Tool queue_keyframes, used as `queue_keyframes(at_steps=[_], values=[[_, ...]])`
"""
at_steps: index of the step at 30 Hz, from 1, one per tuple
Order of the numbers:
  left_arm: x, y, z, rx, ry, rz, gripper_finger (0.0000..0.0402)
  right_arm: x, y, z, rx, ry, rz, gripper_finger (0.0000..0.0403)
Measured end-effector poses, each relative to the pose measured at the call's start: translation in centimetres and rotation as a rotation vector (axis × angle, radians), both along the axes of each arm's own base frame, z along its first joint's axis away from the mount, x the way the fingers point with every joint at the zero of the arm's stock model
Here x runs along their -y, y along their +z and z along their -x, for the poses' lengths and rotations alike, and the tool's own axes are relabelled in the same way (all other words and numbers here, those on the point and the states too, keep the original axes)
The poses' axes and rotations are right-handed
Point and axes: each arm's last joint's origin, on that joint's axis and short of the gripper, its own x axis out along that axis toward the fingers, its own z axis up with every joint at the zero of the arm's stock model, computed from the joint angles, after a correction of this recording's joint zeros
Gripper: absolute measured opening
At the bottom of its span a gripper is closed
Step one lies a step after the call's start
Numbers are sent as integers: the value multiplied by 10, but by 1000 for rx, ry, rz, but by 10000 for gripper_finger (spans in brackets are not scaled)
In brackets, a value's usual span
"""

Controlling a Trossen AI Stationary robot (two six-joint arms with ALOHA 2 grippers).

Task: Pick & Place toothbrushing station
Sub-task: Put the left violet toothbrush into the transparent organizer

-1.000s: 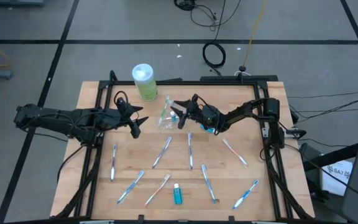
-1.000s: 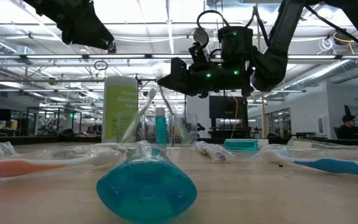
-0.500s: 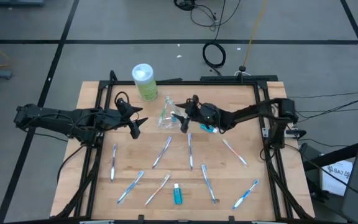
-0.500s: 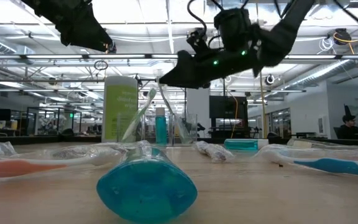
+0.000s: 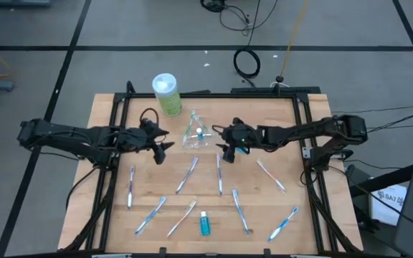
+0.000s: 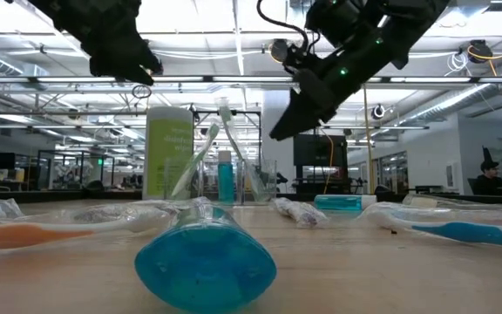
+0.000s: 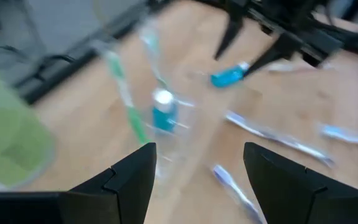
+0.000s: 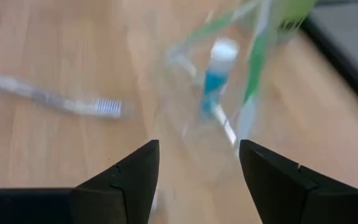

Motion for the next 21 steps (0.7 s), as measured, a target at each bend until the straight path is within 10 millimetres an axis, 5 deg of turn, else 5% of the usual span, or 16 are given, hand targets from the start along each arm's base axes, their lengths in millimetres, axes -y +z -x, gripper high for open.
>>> queue_keyframes(at_steps=[11, 21], values=[[15, -20, -13, -111, -163, 279, 250, -7, -7, 5, -91, 22, -9, 210], [31, -58, 7, -487, 240, 606, 250, -7, -8, 5, -102, 23, -8, 210]])
